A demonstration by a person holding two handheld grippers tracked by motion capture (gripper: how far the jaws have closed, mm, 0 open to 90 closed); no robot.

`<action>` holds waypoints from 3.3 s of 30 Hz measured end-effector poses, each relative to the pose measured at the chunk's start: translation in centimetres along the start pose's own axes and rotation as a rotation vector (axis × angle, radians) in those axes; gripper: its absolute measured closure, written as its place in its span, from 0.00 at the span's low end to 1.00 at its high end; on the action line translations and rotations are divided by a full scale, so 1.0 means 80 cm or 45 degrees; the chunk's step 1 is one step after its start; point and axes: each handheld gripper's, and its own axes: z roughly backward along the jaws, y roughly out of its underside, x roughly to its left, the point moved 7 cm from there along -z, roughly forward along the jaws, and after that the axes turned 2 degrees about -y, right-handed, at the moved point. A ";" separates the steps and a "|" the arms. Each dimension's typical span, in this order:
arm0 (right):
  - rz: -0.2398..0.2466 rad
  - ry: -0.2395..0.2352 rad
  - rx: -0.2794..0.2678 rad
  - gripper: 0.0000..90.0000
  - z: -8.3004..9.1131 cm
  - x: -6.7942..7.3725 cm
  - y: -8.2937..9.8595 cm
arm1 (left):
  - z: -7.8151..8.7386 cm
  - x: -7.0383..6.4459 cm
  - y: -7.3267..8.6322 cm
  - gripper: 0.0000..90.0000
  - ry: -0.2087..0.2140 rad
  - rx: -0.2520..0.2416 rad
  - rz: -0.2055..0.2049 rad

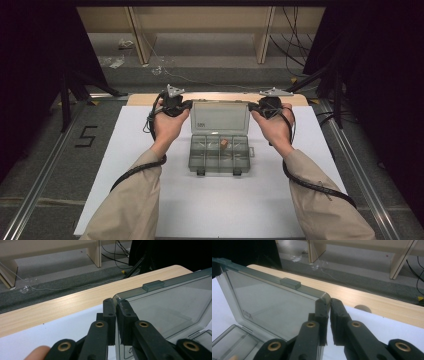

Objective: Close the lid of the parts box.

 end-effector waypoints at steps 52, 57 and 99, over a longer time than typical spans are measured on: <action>0.087 -0.005 -0.044 0.95 0.029 0.014 0.018 | 0.038 -0.017 0.020 0.94 0.003 -0.075 -0.112; 0.095 0.000 -0.051 0.95 0.032 0.016 0.020 | 0.040 -0.018 0.022 0.94 -0.001 -0.084 -0.122; 0.163 0.002 -0.077 0.94 0.054 0.030 0.041 | 0.062 -0.030 0.043 0.94 -0.008 -0.126 -0.205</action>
